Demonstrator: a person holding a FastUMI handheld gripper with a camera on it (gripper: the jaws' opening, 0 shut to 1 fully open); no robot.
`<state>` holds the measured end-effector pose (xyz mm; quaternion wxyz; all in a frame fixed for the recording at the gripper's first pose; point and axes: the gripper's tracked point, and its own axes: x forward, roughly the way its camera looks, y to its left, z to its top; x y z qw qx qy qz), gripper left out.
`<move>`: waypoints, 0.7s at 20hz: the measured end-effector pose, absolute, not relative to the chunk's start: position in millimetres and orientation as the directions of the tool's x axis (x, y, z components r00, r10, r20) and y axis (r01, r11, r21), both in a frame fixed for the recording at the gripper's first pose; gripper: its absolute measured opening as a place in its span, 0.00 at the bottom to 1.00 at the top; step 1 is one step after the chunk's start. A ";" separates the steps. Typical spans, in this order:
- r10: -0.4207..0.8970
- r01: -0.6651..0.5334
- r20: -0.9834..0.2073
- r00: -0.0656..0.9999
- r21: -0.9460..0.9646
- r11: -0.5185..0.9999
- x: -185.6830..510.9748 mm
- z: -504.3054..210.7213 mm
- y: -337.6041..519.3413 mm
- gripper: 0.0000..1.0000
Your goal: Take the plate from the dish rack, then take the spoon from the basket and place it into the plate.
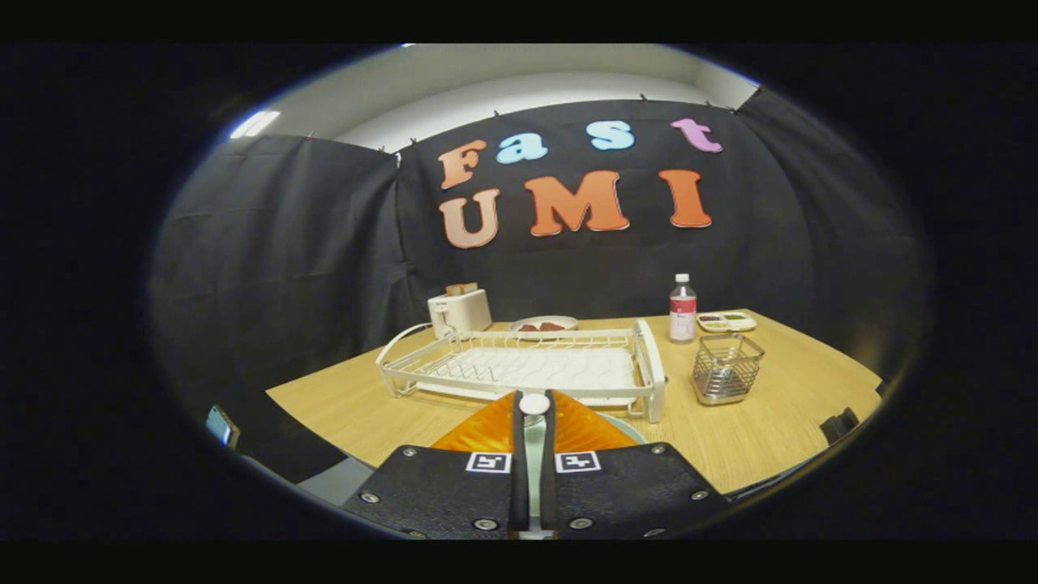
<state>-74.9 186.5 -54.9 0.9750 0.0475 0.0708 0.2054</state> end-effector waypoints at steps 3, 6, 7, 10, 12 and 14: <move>0.397 -0.383 -0.147 0.906 0.118 0.916 -72.0 -66.4 185.6 0.07; 0.383 -0.364 -0.181 0.906 0.127 0.922 -69.5 -74.2 175.6 0.11; 0.373 -0.354 -0.194 0.907 0.125 0.927 -69.1 -77.8 171.4 0.15; 0.352 -0.330 -0.218 0.910 0.132 0.935 -64.5 -82.9 160.7 0.19; 0.339 -0.314 -0.238 0.910 0.137 0.939 -60.6 -87.6 155.1 0.23; 0.326 -0.299 -0.253 0.911 0.139 0.944 -57.5 -89.7 148.7 0.30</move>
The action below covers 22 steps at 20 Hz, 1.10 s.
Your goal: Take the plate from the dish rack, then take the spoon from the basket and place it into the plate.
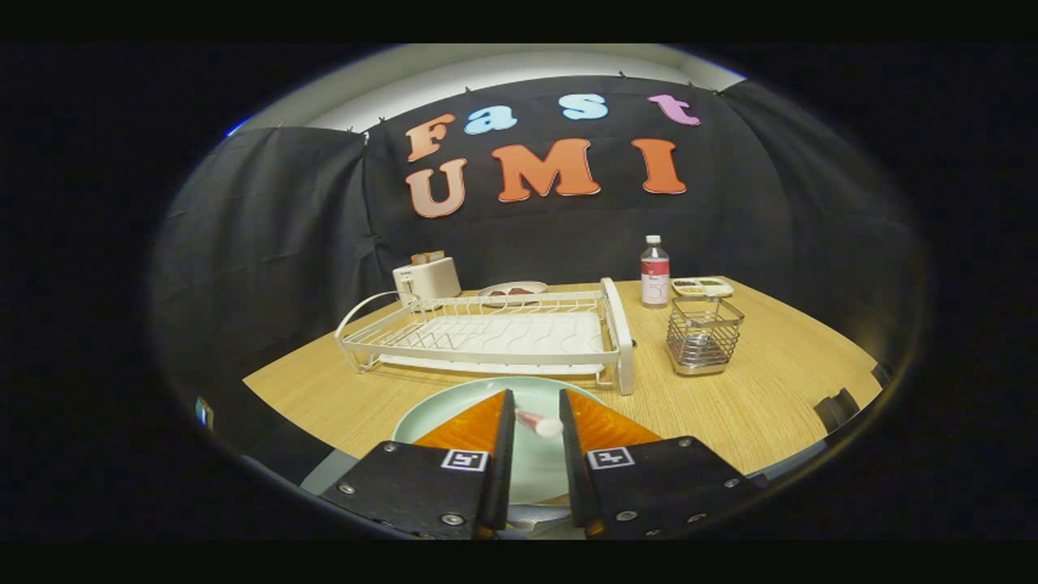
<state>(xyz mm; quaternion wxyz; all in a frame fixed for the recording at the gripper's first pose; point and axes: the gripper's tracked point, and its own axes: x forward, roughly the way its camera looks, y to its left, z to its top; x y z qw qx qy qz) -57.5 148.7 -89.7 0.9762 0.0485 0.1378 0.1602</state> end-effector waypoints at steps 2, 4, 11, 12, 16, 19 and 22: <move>0.322 -0.292 -0.260 0.910 0.147 0.945 -53.3 -88.0 143.8 0.47; 0.286 -0.261 -0.251 0.925 0.127 0.957 -48.5 -79.0 129.0 0.63; 0.191 -0.173 -0.199 0.961 0.104 0.979 -31.8 -45.7 75.4 0.98; 0.171 -0.153 -0.187 0.967 0.105 0.983 -29.6 -39.5 65.7 0.98; 0.096 -0.084 -0.142 0.985 0.092 0.992 -28.4 -17.3 29.5 0.98; 0.052 -0.041 -0.109 0.993 0.096 0.994 -31.8 -3.6 9.7 0.98; -0.002 0.010 -0.084 0.996 0.097 0.995 -32.5 1.9 -9.2 0.98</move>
